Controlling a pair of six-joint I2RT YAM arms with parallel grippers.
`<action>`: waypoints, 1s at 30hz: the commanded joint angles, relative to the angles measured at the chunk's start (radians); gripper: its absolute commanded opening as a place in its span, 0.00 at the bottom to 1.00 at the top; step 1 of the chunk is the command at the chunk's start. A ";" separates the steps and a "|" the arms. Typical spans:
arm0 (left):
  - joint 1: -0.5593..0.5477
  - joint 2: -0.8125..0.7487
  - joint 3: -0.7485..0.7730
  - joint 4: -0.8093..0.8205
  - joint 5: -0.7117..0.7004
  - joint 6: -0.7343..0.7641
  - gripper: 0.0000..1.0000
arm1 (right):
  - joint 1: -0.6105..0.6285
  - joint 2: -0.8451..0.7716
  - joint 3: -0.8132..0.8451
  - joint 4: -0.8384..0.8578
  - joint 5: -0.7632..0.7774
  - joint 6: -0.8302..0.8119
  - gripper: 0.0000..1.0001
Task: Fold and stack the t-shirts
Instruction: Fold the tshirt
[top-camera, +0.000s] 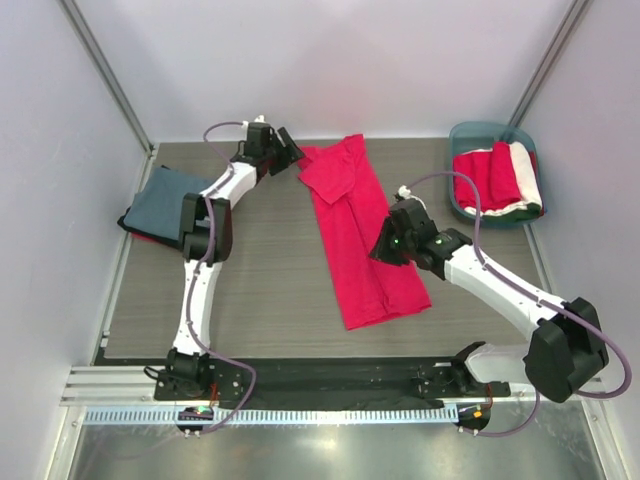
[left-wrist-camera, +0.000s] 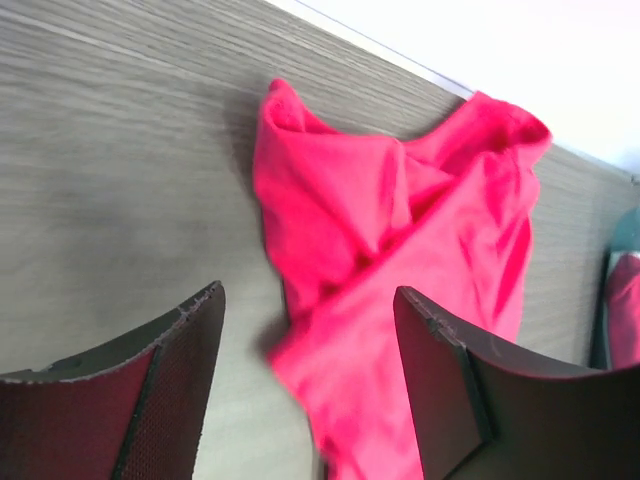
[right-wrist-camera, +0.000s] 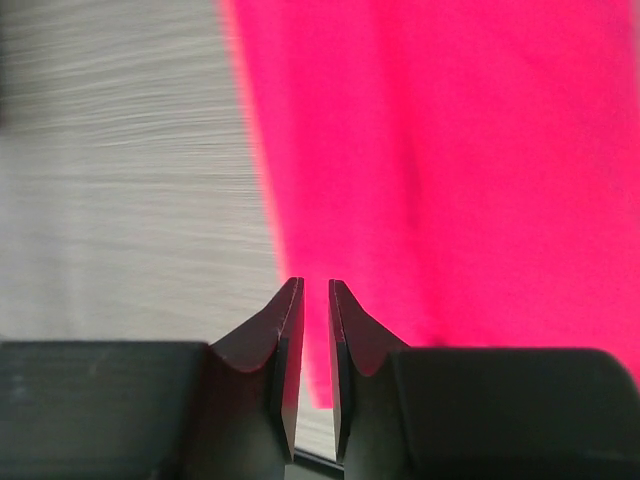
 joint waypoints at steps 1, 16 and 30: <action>-0.019 -0.251 -0.068 0.026 -0.042 0.101 0.70 | -0.059 -0.022 -0.076 -0.078 0.051 -0.025 0.22; -0.122 -0.808 -0.701 -0.046 -0.071 0.035 0.72 | -0.083 -0.018 -0.215 -0.130 0.245 0.120 0.18; -0.228 -1.205 -1.116 -0.057 -0.172 0.010 0.75 | -0.004 0.035 -0.292 -0.107 0.245 0.190 0.01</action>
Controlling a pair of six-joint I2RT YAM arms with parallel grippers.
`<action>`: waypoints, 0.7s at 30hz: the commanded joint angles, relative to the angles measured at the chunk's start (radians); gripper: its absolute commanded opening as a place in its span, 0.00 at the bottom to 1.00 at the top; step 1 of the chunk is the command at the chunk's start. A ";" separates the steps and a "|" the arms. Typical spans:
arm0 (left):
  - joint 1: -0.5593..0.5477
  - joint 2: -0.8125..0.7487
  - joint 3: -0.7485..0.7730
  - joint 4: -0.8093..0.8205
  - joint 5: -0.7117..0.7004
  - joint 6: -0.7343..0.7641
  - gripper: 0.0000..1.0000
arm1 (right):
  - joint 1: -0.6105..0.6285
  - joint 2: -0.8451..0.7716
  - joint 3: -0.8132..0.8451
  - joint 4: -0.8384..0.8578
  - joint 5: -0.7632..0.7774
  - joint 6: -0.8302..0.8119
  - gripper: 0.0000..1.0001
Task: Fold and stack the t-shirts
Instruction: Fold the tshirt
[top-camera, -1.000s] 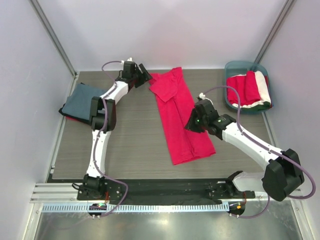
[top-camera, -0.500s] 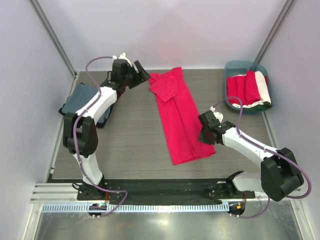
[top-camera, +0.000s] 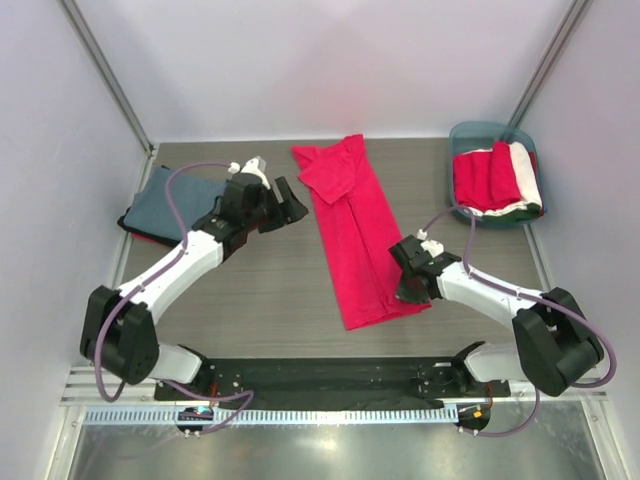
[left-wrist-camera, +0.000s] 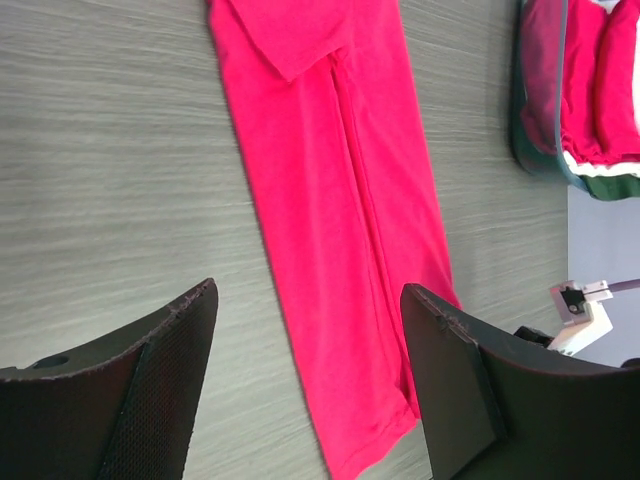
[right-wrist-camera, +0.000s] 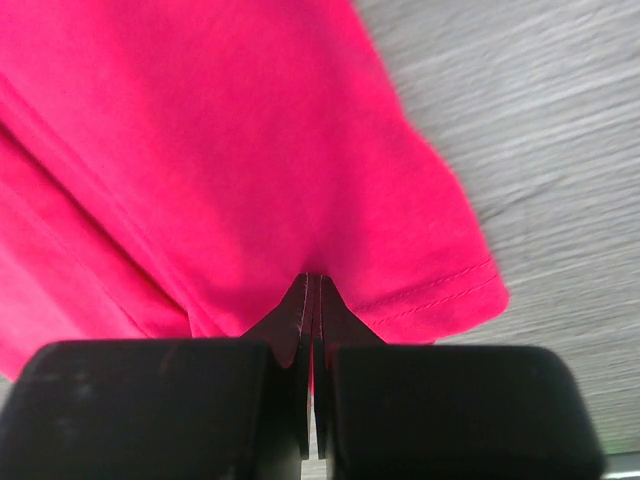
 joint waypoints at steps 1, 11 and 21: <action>0.005 -0.083 -0.036 -0.008 -0.042 -0.002 0.75 | 0.047 -0.002 -0.012 0.015 0.024 0.065 0.01; 0.008 -0.258 -0.187 -0.071 -0.220 -0.069 1.00 | 0.413 0.086 0.004 0.062 0.027 0.301 0.01; 0.011 -0.427 -0.305 -0.089 -0.216 -0.039 1.00 | 0.525 0.109 0.175 0.072 0.087 0.272 0.01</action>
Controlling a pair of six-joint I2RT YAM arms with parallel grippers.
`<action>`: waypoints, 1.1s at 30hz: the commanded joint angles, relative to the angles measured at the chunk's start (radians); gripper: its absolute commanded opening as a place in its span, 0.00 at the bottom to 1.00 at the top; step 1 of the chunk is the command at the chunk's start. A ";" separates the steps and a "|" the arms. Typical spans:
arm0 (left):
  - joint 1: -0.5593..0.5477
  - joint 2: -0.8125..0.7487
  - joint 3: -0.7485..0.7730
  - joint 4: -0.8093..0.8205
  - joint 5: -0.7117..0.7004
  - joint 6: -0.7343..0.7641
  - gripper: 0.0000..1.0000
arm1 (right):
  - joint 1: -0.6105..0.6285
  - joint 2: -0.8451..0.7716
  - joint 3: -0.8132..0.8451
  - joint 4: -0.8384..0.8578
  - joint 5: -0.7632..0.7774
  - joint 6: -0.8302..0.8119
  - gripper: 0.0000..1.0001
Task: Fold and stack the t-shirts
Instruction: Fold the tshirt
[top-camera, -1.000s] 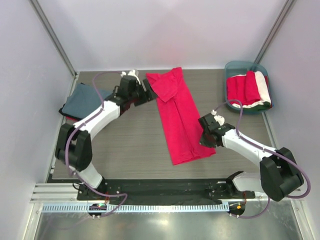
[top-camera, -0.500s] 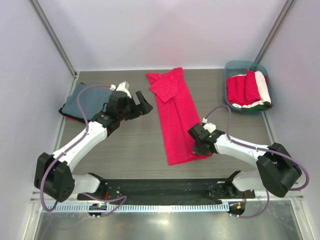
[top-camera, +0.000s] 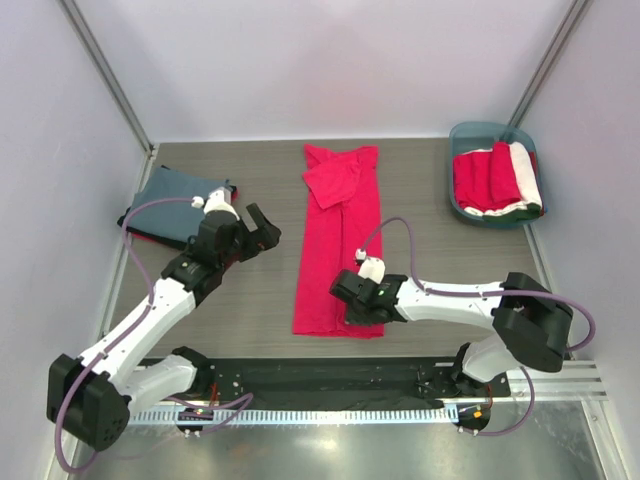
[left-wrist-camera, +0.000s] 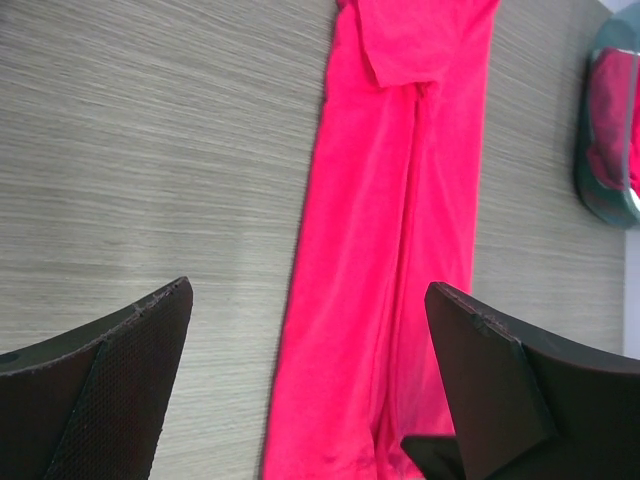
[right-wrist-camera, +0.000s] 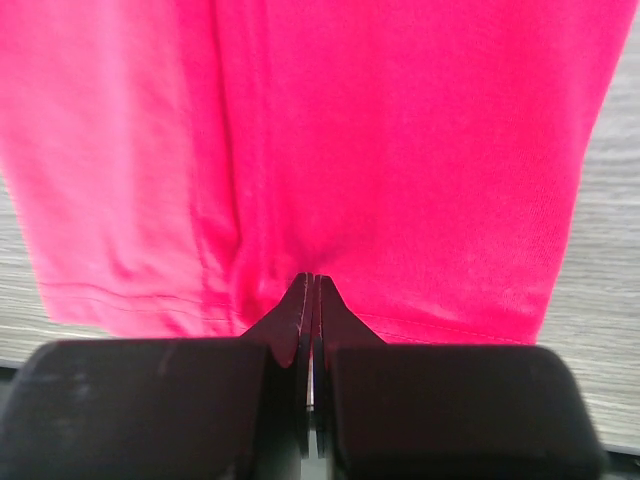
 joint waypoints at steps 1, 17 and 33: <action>0.002 -0.050 -0.019 -0.002 0.044 -0.011 0.99 | -0.001 -0.058 0.051 -0.006 0.074 -0.016 0.01; -0.180 -0.176 -0.197 -0.087 0.262 -0.126 0.99 | -0.084 -0.457 -0.153 -0.117 0.115 -0.053 0.16; -0.273 -0.079 -0.263 -0.132 0.273 -0.135 0.81 | -0.095 -0.505 -0.303 -0.088 -0.083 0.029 0.38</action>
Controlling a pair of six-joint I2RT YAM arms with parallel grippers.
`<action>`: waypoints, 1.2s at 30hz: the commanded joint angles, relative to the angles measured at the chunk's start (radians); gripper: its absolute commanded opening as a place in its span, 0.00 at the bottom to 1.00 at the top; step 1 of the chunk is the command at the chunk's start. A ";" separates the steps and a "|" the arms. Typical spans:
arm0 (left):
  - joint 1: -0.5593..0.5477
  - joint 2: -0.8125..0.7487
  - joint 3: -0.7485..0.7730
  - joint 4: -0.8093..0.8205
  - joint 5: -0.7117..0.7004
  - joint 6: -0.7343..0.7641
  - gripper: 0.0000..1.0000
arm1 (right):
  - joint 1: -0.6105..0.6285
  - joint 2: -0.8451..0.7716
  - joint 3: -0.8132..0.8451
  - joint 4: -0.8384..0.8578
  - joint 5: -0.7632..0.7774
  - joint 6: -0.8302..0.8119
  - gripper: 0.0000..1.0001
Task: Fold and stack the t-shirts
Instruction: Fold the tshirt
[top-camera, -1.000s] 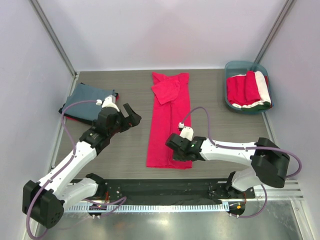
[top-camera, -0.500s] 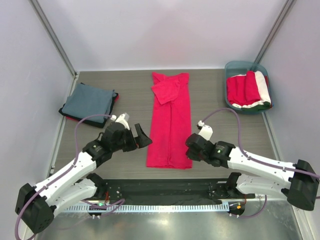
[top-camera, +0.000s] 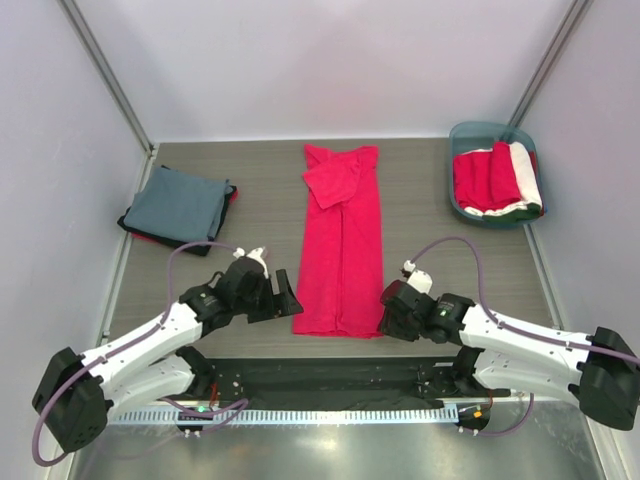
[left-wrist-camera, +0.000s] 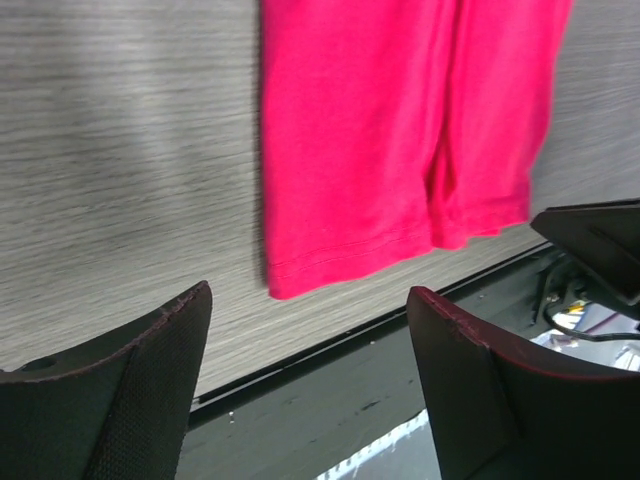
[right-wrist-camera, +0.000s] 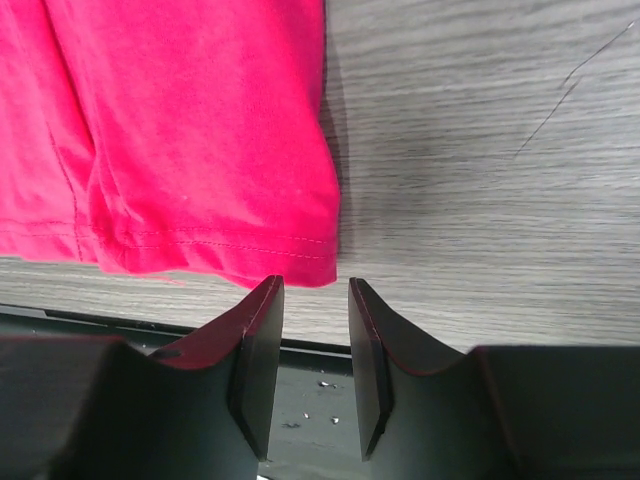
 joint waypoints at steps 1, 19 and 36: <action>-0.010 0.019 -0.023 0.016 0.019 -0.012 0.79 | 0.000 0.013 -0.018 0.050 -0.023 0.023 0.38; -0.034 0.159 -0.088 0.175 0.080 -0.076 0.56 | -0.007 0.052 -0.065 0.161 -0.021 0.035 0.29; -0.070 0.249 -0.094 0.247 0.074 -0.119 0.24 | -0.009 0.021 -0.064 0.165 -0.023 0.026 0.01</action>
